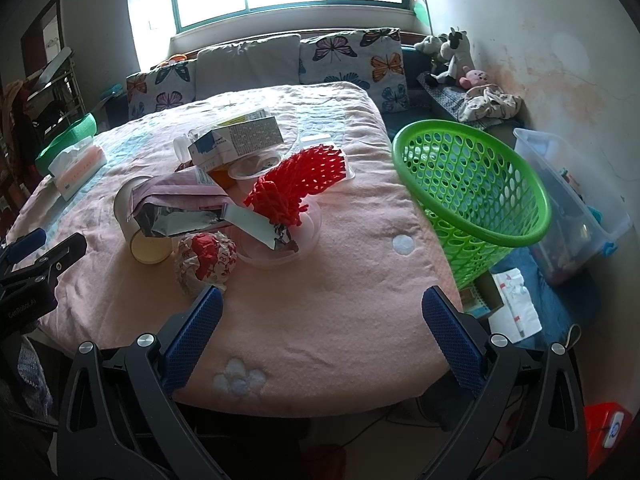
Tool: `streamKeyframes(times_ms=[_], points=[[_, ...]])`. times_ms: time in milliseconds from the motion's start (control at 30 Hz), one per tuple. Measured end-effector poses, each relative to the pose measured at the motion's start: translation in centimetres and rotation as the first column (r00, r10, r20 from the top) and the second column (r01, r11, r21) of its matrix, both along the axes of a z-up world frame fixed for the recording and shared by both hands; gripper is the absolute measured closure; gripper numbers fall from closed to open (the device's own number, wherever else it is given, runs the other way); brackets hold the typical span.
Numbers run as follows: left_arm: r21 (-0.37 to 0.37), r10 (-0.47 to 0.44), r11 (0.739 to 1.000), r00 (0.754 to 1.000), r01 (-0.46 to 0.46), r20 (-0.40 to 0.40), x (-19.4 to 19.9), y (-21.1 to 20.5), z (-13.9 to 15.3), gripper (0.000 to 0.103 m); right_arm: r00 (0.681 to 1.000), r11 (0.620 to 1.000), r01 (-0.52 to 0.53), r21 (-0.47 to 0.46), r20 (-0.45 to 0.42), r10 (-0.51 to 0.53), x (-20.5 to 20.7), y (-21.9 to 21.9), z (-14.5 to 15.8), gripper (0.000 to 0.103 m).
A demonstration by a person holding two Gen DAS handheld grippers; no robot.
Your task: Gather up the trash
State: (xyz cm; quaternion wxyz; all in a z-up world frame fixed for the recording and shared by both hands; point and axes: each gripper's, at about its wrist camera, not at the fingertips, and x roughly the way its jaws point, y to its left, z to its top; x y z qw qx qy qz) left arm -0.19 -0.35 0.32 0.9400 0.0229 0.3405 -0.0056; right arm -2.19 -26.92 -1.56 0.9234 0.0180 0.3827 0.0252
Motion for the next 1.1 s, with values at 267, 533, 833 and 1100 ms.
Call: streamKeyframes(times_ms=[267,533,833,1100], points=[[0.002,0.001,1.0,1.0,-0.001,0.001,0.1,0.0,0.1,0.006,1.0,1.0,0.0,-0.002,0.001,0.0,0.1,0.0,0.0,0.004],[0.003,0.001,1.0,1.0,-0.001,0.0,0.4,0.0,0.2,0.006,1.0,1.0,-0.003,-0.005,0.001,0.003,0.3,0.1,0.0,0.004],[0.003,0.001,1.0,1.0,-0.001,-0.005,0.7,0.1,0.3,0.006,1.0,1.0,-0.01,-0.016,-0.001,0.01,1.1,0.3,0.0,0.004],[0.005,0.0,1.0,1.0,0.0,-0.007,1.4,0.2,0.3,0.006,1.0,1.0,-0.018,-0.026,0.006,0.018,1.6,0.1,0.3,0.004]])
